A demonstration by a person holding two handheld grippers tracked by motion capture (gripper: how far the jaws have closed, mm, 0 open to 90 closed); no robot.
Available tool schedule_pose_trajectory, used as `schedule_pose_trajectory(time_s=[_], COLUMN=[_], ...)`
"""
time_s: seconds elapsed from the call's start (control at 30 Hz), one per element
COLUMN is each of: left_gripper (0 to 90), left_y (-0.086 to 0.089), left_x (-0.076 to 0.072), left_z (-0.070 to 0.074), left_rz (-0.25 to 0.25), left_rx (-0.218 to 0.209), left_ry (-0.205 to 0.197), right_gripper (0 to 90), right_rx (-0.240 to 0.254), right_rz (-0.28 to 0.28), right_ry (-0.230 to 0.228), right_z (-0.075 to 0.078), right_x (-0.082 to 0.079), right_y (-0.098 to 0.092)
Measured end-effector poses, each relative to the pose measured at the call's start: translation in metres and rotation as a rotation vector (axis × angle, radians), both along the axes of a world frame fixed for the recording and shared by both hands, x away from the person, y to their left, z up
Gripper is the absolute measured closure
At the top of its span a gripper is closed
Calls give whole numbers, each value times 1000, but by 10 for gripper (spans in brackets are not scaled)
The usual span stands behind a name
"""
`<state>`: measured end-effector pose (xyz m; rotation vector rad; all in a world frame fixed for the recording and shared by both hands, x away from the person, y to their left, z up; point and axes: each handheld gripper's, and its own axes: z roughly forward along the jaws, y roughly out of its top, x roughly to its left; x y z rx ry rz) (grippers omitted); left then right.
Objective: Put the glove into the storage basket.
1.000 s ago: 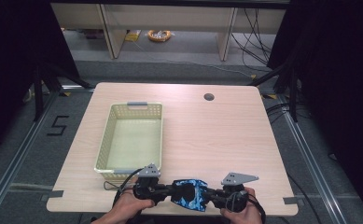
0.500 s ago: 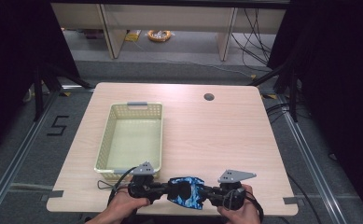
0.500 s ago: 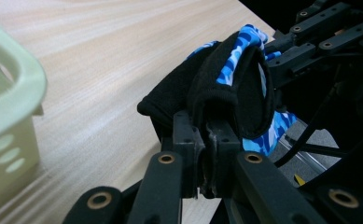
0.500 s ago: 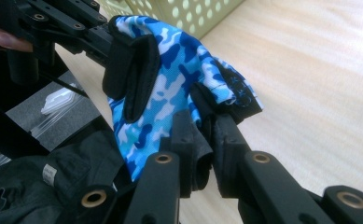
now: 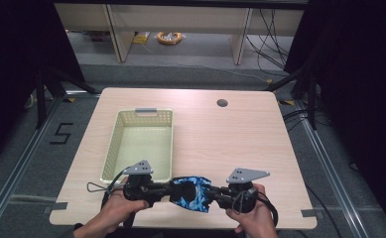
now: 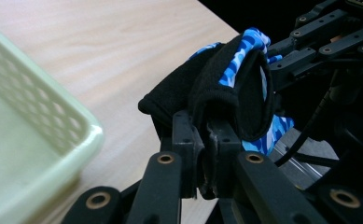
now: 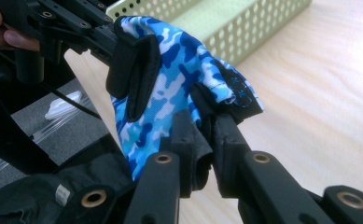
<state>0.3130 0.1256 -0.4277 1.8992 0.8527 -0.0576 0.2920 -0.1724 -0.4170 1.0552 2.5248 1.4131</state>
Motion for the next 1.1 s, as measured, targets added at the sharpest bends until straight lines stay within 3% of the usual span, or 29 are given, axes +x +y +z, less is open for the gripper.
schedule_pose_trajectory(time_s=[0.1,0.23,0.27,0.3,0.37,0.53,0.67,0.7,0.83,0.9,0.93,0.97,1.1], left_gripper=[832,831,831,830,827,827,827,826,826,826,826,827,826], left_y=[9,23,25,29,35,54,63,66,78,83,86,92,101], left_x=[4,12,13,15,20,32,37,39,44,47,48,50,53], left_z=[7,13,14,15,16,19,21,22,22,22,22,22,21], left_rz=[15,35,43,56,45,96,105,106,137,151,153,162,183], left_rx=[5,-5,-12,-4,-28,-22,-13,-13,3,17,18,16,19], left_ry=[-1,0,2,-3,35,43,44,45,48,49,52,64,61], right_gripper=[812,812,812,813,812,812,812,812,812,812,812,813,813], right_rx=[-26,-16,-33,-25,-32,-37,-53,-57,-52,-60,-49,-65,-60], right_rz=[12,27,43,37,39,69,95,88,94,99,97,112,114], right_ry=[-28,-9,-43,-17,-23,-16,-31,-4,28,14,32,0,21], right_z=[10,17,19,20,24,33,35,37,36,35,35,34,33], right_x=[11,20,26,27,33,52,63,67,79,82,84,90,96], right_y=[14,23,26,29,35,54,64,71,84,88,93,99,109])
